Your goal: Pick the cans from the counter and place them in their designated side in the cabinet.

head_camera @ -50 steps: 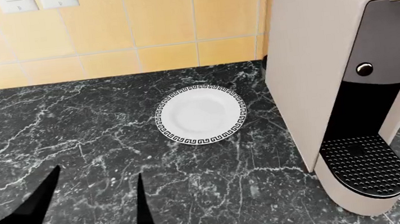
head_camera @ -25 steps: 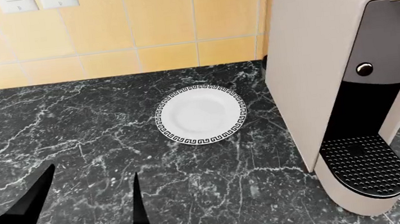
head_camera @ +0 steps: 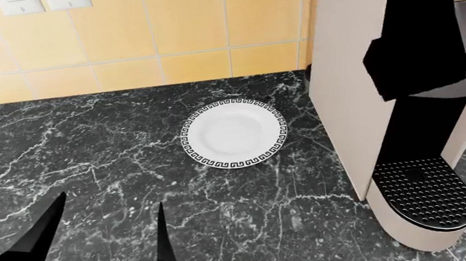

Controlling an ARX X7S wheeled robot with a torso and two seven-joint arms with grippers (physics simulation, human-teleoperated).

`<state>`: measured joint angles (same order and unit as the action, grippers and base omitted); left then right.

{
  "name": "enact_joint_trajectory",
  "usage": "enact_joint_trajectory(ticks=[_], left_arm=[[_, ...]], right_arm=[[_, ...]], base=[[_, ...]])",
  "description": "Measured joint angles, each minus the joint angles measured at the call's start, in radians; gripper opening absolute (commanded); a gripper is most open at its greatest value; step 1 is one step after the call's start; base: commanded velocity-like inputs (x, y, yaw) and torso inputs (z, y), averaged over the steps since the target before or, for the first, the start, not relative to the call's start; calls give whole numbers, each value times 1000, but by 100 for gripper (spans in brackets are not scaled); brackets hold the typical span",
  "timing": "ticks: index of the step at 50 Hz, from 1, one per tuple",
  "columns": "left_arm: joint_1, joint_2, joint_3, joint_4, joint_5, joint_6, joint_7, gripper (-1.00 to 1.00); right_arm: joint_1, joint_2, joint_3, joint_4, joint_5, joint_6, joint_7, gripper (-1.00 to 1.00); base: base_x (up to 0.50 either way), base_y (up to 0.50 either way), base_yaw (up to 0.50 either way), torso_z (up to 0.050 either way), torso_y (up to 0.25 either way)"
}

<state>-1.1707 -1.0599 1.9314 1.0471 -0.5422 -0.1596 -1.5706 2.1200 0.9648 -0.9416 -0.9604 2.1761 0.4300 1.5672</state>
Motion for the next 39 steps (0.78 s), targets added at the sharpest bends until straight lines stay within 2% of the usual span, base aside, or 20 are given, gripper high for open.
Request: enact_joint_trajectory(ticks=[7,18,27,39], left_arm=[[-6,-5,11,0,13,9,0,100],[-14,-14,24,0,34,20,0,100],[3,-25,21,0,66,22,0,100],[57,-27,-6,0,109,8,0,100]], right_arm=[[-344,-53,340,-44,7,193,2,100],[-874,-310,1032,-72,144,724,3,100],[-1119,-402,1457,-81,341,971,3,100],[-1359,-390,1967,-85,676,1090,3,100]], base=[[0,0,0,0,0],[0,0,0,0,0],[0,0,0,0,0],[0,0,0,0,0]])
